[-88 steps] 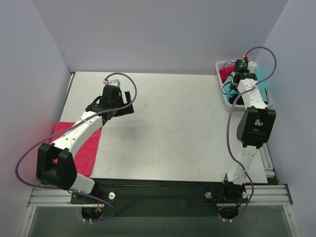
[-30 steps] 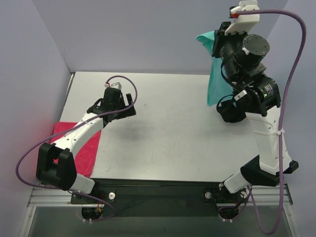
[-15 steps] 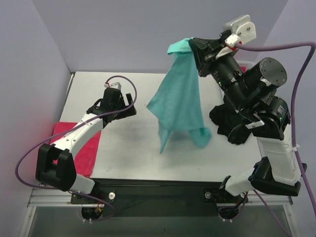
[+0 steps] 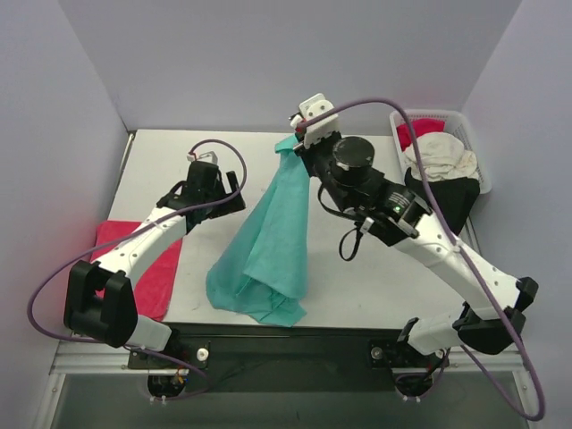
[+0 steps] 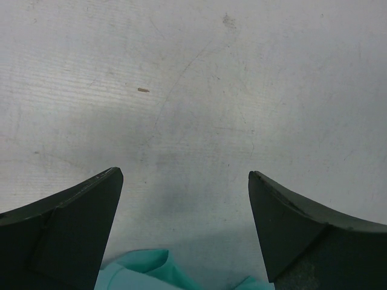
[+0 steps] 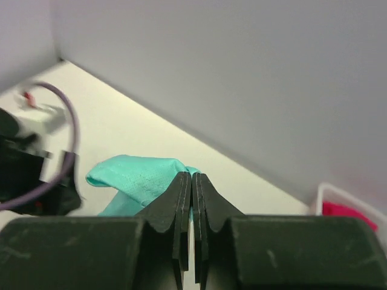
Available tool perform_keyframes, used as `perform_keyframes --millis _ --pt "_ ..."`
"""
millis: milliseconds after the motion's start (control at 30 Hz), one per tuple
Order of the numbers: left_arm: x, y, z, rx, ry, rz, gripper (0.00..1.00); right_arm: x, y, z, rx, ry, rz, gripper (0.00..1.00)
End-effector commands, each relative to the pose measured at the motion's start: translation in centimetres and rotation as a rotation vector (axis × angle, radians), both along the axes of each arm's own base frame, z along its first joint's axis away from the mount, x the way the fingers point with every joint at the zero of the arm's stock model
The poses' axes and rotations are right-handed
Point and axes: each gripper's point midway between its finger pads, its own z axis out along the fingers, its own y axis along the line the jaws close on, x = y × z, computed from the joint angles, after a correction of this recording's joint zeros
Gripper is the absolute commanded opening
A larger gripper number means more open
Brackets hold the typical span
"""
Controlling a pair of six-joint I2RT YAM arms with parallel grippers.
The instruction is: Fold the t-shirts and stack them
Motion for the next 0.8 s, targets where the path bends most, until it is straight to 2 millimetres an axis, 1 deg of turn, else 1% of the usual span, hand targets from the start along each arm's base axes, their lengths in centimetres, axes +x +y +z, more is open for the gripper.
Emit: perform_keyframes --millis 0,33,67,100,133,167,200,233,267,300,333,367,400,433,467,500,533,567,633,667,700,767 --pt "0.3 0.4 2.0 -0.016 -0.072 0.039 0.96 4.0 -5.1 -2.1 0.104 0.015 -0.294 0.00" --pt "0.2 0.5 2.1 -0.015 -0.077 0.042 0.96 5.4 -6.6 -3.6 0.143 0.055 -0.351 0.00" --pt "0.2 0.6 2.1 -0.012 -0.077 0.047 0.96 6.3 -7.2 -6.8 0.124 0.105 -0.380 0.00" --pt "0.0 0.7 2.2 -0.013 -0.080 0.051 0.96 6.9 -7.7 -8.3 0.131 0.133 -0.403 0.00" --pt "-0.1 0.8 2.0 -0.009 -0.077 0.053 0.96 7.8 -9.2 -9.9 0.131 0.164 -0.449 0.00" --pt "-0.2 0.9 2.0 -0.009 -0.077 0.055 0.96 8.3 -9.5 -12.2 0.132 0.207 -0.472 0.00" --pt "-0.4 0.9 2.0 -0.010 -0.077 0.056 0.96 8.6 -9.8 -13.5 0.146 0.237 -0.490 0.00" --pt "-0.5 1.0 1.8 -0.008 -0.074 0.057 0.96 9.4 -10.4 -15.5 0.122 0.272 -0.521 0.00" --pt "-0.5 1.1 1.8 -0.008 -0.074 0.057 0.96 9.8 -10.5 -16.5 0.122 0.290 -0.537 0.00" --pt "-0.6 1.0 1.8 -0.009 -0.074 0.056 0.96 10.4 -10.5 -18.4 0.093 0.317 -0.556 0.00" --pt "-0.7 1.0 1.6 -0.006 -0.070 0.053 0.96 10.4 -10.8 -20.1 0.040 0.359 -0.572 0.00" --pt "-0.7 1.0 1.6 -0.008 -0.069 0.053 0.96 10.7 -11.1 -21.0 0.027 0.378 -0.594 0.00" --pt "-0.8 1.0 1.5 -0.009 -0.067 0.054 0.96 11.2 -11.0 -22.7 -0.012 0.407 -0.605 0.00" --pt "-0.8 1.0 1.5 -0.011 -0.067 0.052 0.96 11.1 -11.0 -23.7 -0.044 0.436 -0.612 0.00" --pt "-0.8 0.9 1.4 -0.013 -0.064 0.049 0.96 11.2 -11.1 -24.4 -0.062 0.455 -0.623 0.16" --pt "-0.8 0.7 1.4 -0.015 -0.063 0.045 0.96 11.3 -11.1 -25.7 -0.094 0.488 -0.636 0.26" --pt "-0.9 0.7 1.2 -0.013 -0.061 0.043 0.96 11.4 -11.3 -26.2 -0.104 0.499 -0.652 0.38" --pt "-0.9 0.6 1.2 -0.014 -0.060 0.040 0.96 11.4 -11.9 -26.3 -0.113 0.501 -0.685 0.58" --pt "-0.9 0.4 1.0 -0.013 -0.054 0.035 0.96 11.2 -13.0 -26.3 -0.099 0.512 -0.741 0.64" --pt "-1.1 0.4 0.7 -0.011 -0.050 0.033 0.96 11.1 -14.0 -26.2 -0.087 0.515 -0.772 0.69" --pt "-1.1 0.4 0.5 -0.008 -0.044 0.031 0.96 10.5 -15.3 -25.6 -0.053 0.516 -0.822 0.71" --pt "-1.3 0.1 0.4 -0.011 -0.043 0.019 0.96 9.5 -17.4 -25.8 -0.024 0.537 -0.884 0.72"
